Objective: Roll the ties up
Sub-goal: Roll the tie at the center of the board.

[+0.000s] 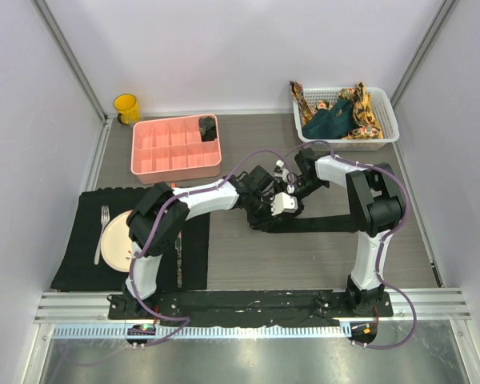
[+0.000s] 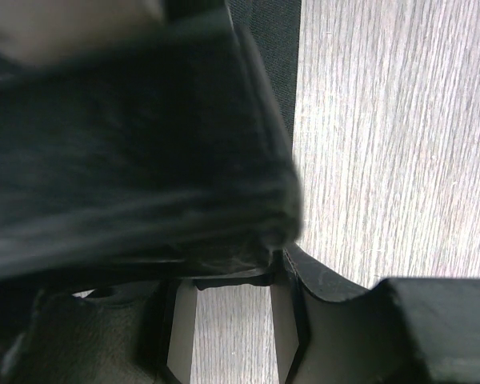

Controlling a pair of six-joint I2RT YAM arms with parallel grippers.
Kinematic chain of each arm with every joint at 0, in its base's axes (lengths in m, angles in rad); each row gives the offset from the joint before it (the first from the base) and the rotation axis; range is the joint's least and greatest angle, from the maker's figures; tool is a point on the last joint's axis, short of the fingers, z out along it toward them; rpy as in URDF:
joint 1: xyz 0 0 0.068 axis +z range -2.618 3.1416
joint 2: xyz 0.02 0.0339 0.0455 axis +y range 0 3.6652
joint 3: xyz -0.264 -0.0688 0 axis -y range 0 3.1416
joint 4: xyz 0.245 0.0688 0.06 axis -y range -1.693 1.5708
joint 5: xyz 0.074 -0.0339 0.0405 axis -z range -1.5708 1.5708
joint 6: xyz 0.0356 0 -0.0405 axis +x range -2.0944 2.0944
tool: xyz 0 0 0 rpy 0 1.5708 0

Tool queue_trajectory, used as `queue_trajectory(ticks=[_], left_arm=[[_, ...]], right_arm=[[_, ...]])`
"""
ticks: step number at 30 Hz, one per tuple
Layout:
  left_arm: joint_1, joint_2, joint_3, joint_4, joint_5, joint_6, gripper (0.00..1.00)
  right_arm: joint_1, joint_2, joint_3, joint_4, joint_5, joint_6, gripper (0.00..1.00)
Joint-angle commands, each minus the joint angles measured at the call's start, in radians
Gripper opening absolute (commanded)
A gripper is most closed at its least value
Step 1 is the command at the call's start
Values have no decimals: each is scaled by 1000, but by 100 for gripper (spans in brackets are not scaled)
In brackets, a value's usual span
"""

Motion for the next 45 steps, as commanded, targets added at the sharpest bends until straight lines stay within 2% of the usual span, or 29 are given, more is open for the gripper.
queue_trajectory(ticks=[1, 5, 8, 9, 10, 12, 13, 15, 16, 18, 19, 20, 21, 24, 28, 29, 30, 31, 33, 36, 37, 39, 45], left_arm=[[-1, 58, -22, -41, -34, -10, 27], [0, 56, -29, -41, -36, -11, 28], [0, 52, -32, -35, -34, -16, 29], [0, 49, -33, -32, -34, -17, 29], [0, 49, -35, -28, -34, -17, 31], [0, 38, -44, -15, -31, -20, 36], [3, 35, -47, -9, -27, -25, 43], [9, 7, -62, 29, -11, -49, 52], [23, -6, -68, 44, 14, -57, 64], [39, -61, -99, 115, 50, -80, 74], [51, -83, -110, 141, 59, -111, 81], [55, -107, -131, 199, 71, -125, 94], [62, -150, -144, 227, 76, -135, 100], [69, -251, -205, 354, 56, -187, 100], [72, -386, -365, 616, 36, -261, 100], [74, -405, -387, 649, 35, -323, 100], [72, -416, -397, 655, 19, -350, 100], [74, -410, -379, 584, 56, -318, 100], [72, -379, -343, 490, 183, -205, 100], [72, -330, -377, 572, 225, -154, 100], [68, -319, -395, 627, 225, -134, 100], [53, -274, -385, 632, 223, -67, 100], [28, -168, -286, 509, 219, 32, 88]], right_arm=[[13, 25, -20, 80, 31, 42, 45], [18, 62, -22, 126, 82, 55, 41], [18, 79, -30, 137, 94, 49, 25], [18, 83, -37, 135, 97, 49, 9], [18, 87, -42, 131, 100, 44, 3], [16, 87, -56, 123, 111, 32, 1], [10, 87, -60, 116, 113, 20, 1], [1, 88, -77, 102, 111, 6, 1], [-5, 91, -80, 86, 103, -11, 1], [-31, 100, -92, 71, 94, -14, 1], [-40, 103, -94, 54, 87, -37, 1], [-59, 114, -94, 48, 86, -52, 1], [-65, 119, -94, 40, 83, -60, 1], [-82, 142, -86, 14, 82, -91, 1], [-89, 157, -73, 3, 108, -106, 1], [-91, 162, -66, 3, 120, -108, 1], [-88, 171, -60, 3, 122, -106, 1], [-89, 176, -53, 2, 122, -105, 1], [-91, 195, -30, -4, 120, -103, 1], [-91, 212, -8, -26, 110, -119, 1], [-91, 220, -7, -36, 108, -128, 1], [-90, 226, -7, -47, 93, -138, 1], [-91, 226, 1, -76, 64, -168, 1]])
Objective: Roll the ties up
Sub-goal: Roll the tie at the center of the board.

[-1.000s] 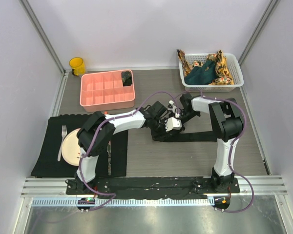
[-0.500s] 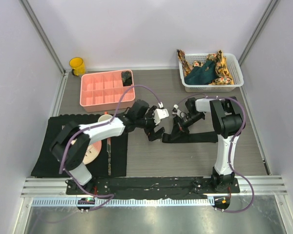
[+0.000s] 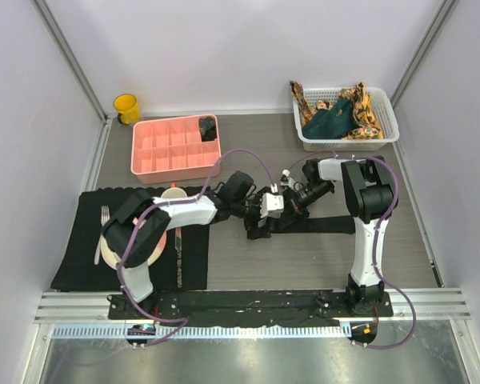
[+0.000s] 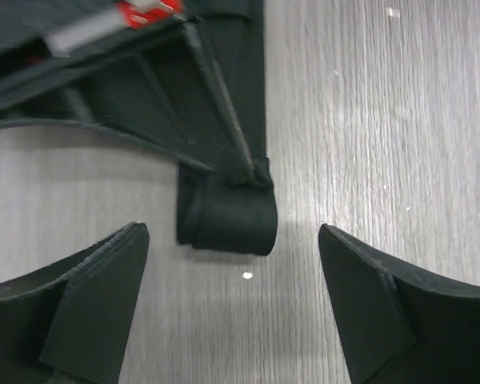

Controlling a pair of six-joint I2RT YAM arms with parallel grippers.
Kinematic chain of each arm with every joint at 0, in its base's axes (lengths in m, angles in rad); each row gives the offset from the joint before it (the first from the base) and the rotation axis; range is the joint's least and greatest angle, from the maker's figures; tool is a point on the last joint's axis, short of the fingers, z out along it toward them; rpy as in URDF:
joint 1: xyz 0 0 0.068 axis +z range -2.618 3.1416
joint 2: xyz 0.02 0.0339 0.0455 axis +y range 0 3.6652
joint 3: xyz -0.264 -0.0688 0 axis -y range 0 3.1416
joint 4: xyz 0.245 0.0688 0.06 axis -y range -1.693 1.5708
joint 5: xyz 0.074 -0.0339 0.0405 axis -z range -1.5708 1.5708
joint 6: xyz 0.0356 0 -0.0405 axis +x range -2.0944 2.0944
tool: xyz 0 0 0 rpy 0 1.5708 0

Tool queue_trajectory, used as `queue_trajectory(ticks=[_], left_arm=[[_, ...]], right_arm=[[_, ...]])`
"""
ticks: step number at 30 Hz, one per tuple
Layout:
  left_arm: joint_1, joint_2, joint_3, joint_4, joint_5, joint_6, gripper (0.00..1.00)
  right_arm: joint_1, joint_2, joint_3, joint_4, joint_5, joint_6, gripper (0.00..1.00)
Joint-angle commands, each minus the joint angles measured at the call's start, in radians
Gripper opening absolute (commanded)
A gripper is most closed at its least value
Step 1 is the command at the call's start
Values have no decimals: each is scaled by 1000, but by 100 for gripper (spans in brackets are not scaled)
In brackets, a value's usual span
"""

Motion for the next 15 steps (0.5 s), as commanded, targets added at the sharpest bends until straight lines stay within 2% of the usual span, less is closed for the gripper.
queue_trajectory(ticks=[1, 7, 10, 15], left_arm=[[-22, 54, 105, -52, 29, 109, 86], [-49, 126, 153, -109, -21, 109, 79], [-57, 143, 151, -126, -43, 106, 70], [-60, 149, 137, -195, -66, 110, 40]], right_arm=[[-5, 58, 1, 4, 127, -23, 1], [-3, 53, 21, -8, 92, -22, 1], [-2, 39, 22, -11, 57, -20, 1], [-2, 1, 27, -11, 15, -5, 1]])
